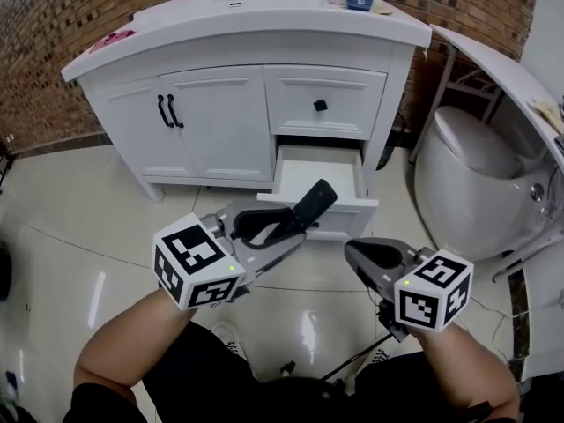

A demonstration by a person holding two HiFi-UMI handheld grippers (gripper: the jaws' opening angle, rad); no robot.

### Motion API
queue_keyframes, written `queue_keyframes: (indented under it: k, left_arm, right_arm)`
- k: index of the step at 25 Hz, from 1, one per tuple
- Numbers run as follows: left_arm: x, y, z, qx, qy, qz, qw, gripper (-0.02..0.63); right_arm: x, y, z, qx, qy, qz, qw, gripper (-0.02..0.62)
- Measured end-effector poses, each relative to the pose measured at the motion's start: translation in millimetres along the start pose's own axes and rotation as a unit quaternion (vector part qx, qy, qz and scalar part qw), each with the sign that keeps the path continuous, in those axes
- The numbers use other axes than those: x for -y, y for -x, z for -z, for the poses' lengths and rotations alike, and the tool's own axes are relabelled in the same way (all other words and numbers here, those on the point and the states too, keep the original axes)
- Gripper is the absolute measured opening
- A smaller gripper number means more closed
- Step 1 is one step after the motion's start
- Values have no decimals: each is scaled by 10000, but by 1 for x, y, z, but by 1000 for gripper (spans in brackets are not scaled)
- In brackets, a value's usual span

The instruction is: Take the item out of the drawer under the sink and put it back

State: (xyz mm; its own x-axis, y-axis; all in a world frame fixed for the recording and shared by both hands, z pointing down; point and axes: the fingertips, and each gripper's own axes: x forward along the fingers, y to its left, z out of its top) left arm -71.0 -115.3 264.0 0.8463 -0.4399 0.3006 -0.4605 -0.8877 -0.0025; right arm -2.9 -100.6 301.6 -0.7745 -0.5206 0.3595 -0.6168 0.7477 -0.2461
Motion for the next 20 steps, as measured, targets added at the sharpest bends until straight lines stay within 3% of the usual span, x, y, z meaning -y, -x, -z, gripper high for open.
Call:
queue_keyframes:
  k: [6,12,16,20]
  left_arm:
    - [11,20,-10,359,162,-209,9990,167]
    - [9,31,5,620,582,-343,9958,167]
    - [9,28,21,595,973,-273,9931,167]
    - [16,22,27,523,1007,-104,9935,167]
  right_arm:
    - [-7,2,-4,50,98,-68,9999,3]
    - [-8,5,-3,80,41,-81,9999,3]
    - [-9,4,-1,58,-28,-124,9999,3]
    - [-10,6,3,25,-23,-157,9999,3]
